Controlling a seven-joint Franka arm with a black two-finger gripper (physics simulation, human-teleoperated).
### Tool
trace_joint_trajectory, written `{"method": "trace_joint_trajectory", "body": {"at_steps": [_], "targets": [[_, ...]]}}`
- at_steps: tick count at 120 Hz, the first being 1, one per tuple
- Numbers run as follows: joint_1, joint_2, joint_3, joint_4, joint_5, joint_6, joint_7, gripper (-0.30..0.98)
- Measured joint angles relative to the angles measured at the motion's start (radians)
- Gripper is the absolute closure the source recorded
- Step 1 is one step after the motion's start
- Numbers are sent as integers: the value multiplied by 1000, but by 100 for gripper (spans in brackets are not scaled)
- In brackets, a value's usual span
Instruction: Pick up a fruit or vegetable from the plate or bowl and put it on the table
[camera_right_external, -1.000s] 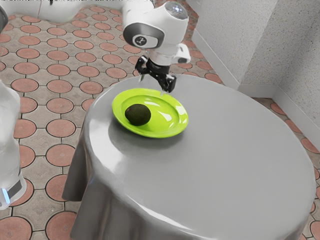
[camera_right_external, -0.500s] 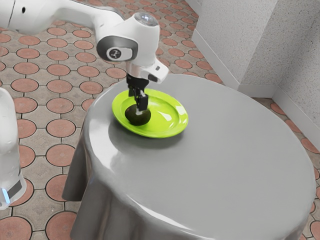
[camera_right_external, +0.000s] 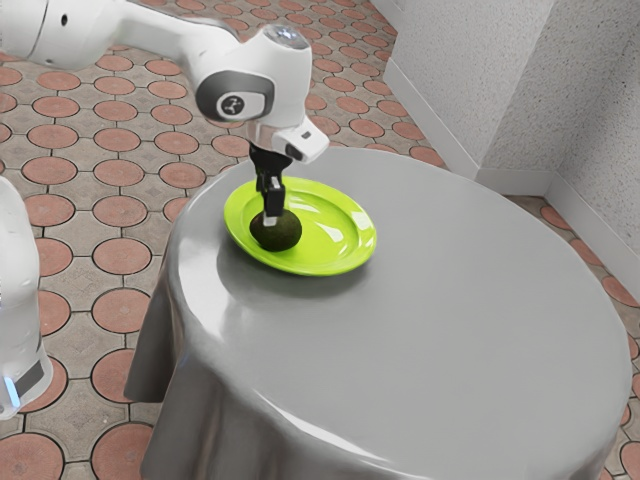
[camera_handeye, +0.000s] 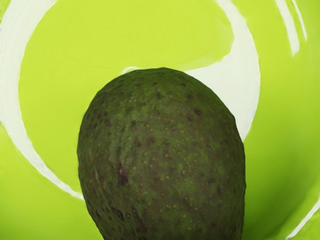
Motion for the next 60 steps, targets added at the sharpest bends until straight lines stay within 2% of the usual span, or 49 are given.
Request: {"method": "trace_joint_trajectory", "body": {"at_steps": [60], "targets": [[21,134,1,9,-20,112,129,0]]}}
